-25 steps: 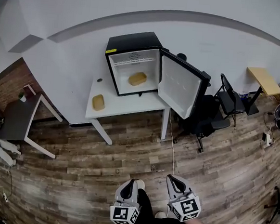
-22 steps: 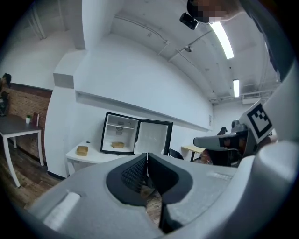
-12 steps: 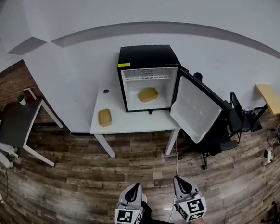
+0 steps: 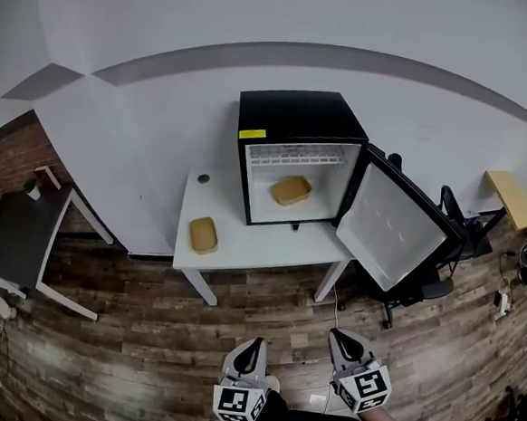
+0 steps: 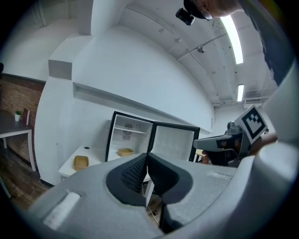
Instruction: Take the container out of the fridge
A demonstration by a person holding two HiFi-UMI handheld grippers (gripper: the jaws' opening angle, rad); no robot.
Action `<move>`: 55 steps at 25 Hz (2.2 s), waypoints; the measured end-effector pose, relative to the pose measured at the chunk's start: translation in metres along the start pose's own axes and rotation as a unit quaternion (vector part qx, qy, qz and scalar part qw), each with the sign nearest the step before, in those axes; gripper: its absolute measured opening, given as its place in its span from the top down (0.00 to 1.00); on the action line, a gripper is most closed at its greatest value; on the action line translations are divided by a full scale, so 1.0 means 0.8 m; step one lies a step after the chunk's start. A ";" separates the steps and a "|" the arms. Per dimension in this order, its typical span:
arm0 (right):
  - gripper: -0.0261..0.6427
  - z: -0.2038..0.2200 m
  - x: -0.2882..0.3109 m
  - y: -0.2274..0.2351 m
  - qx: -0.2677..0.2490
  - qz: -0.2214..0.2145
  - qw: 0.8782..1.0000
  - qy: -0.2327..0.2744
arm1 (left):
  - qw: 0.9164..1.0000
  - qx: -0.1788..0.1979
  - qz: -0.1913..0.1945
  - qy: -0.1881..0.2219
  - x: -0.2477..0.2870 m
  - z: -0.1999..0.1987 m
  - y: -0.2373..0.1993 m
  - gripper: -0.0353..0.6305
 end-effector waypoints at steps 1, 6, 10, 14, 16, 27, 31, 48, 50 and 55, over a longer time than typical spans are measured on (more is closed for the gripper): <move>0.96 -0.005 0.011 0.002 0.000 0.003 1.000 -0.001 | 1.000 0.001 0.002 0.000 0.007 -0.003 -0.009 0.92; 0.96 -0.029 0.061 0.004 -0.009 0.015 1.000 -0.002 | 1.000 0.001 0.007 0.001 0.033 -0.013 -0.060 0.92; 0.96 -0.042 0.085 0.002 -0.012 0.021 1.000 -0.005 | 1.000 0.005 0.003 0.005 0.048 -0.022 -0.095 0.92; 0.96 -0.042 0.099 0.002 -0.013 0.024 0.999 -0.016 | 1.000 -0.005 -0.003 0.011 0.055 -0.028 -0.116 0.92; 0.96 -0.044 0.107 0.001 -0.017 0.020 0.999 -0.020 | 1.000 -0.009 -0.006 0.011 0.058 -0.028 -0.123 0.92; 0.96 -0.064 0.155 0.012 -0.022 -0.019 1.000 -0.003 | 0.999 -0.020 -0.045 0.013 0.083 -0.032 -0.138 0.92; 0.96 -0.081 0.183 0.033 -0.024 -0.031 0.999 0.015 | 0.998 -0.009 -0.059 0.017 0.116 -0.044 -0.142 0.92; 0.96 -0.095 0.303 0.191 0.010 -0.021 1.000 -0.007 | 0.998 0.010 -0.056 -0.017 0.296 -0.094 -0.147 0.92; 0.96 -0.101 0.318 0.207 0.010 -0.029 1.000 -0.006 | 0.998 0.013 -0.061 -0.018 0.317 -0.101 -0.147 0.92; 0.96 -0.101 0.352 0.240 0.013 -0.052 0.998 -0.016 | 0.997 0.006 -0.075 -0.015 0.348 -0.115 -0.158 0.92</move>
Point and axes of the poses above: the fingertips, and each gripper's own axes: x forward along the fingers, y to its right, z out of its underside, the point moved 1 cm from there along -x, backward along the fingers, and after that the axes turned 9 degrees about -y, right-handed, at the moved point
